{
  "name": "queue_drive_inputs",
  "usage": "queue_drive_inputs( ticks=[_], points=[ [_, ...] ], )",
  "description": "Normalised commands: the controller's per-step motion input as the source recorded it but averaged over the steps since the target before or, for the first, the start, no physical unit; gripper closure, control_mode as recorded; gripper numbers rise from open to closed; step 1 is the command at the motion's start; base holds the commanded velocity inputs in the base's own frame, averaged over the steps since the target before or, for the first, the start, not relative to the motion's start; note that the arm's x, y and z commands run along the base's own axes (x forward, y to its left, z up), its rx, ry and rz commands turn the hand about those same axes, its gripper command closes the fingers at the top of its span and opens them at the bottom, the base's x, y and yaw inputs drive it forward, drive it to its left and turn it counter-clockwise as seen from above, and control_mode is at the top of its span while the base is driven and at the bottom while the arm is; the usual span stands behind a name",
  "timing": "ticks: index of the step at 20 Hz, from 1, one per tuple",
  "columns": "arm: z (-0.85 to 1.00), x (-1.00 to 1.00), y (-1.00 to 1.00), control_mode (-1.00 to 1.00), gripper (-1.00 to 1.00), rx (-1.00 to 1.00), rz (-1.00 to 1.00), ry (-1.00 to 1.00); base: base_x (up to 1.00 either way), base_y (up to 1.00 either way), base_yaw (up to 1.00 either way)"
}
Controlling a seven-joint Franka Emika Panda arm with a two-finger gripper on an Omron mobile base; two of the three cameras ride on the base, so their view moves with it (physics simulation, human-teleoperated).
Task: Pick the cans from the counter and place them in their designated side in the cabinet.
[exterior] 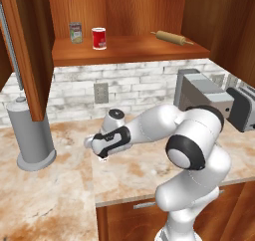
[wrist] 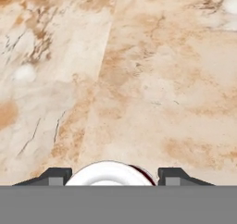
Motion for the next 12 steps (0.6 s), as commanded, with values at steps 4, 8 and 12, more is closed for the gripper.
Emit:
queue_drive_inputs(
  ticks=[4, 8, 12],
  points=[
    [0.19, 0.0, -0.01, -1.0, 1.0, 0.0, 0.0, -0.03, 0.0, 0.0, 0.0],
    [0.25, -0.02, -0.08, -1.0, 1.0, 0.0, 0.0, -0.05, 0.0, 0.0, 0.0],
    [0.25, -0.09, -0.14, -1.0, 1.0, 0.0, 0.0, -0.06, 0.0, 0.0, 0.0]
  ],
)
